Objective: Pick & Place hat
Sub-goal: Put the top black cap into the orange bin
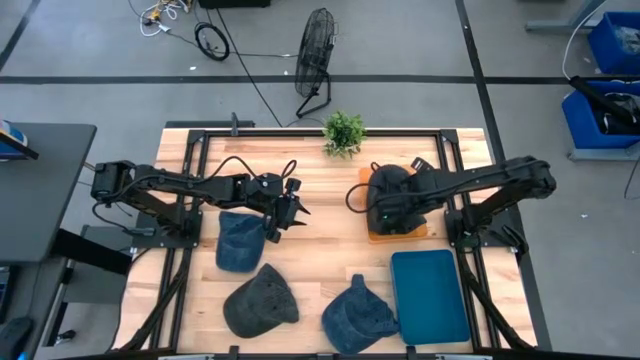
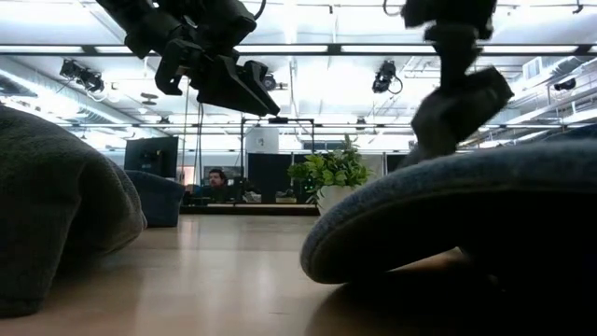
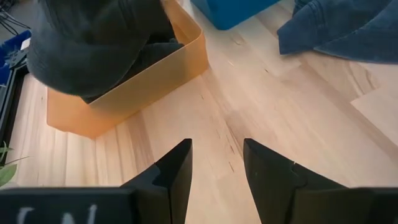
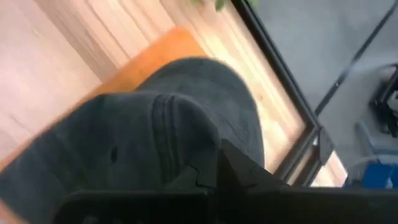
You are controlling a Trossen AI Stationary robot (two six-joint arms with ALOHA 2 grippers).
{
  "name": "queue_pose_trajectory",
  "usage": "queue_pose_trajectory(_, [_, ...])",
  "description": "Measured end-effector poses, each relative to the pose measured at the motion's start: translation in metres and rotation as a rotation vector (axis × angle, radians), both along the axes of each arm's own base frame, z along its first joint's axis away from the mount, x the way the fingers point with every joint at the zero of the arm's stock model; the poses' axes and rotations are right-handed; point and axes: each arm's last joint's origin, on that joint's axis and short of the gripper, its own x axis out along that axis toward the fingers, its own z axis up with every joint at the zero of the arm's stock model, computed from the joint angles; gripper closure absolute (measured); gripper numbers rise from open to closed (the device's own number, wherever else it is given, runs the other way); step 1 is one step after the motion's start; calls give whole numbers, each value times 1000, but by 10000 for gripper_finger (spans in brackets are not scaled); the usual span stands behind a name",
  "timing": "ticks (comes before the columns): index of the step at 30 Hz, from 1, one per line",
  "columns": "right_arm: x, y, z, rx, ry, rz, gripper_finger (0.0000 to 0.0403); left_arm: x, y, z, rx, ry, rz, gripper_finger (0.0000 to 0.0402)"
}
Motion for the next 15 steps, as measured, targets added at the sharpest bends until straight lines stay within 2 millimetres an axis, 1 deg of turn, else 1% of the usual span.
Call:
queue_pose_trajectory(3, [1, 0, -21, 2, -11, -15, 399, 0, 0, 0, 0, 1, 0, 255])
queue_pose_trajectory(7, [7, 2, -40, 58, -64, 3, 399, 0, 0, -1, 0, 7, 0, 255])
queue_pose_trajectory(13, [4, 6, -51, 222, -40, -20, 399, -1, 0, -1, -1, 14, 0, 255])
queue_pose_trajectory(15, [2, 6, -55, 248, -23, -28, 394, -1, 0, -1, -1, 13, 0, 255])
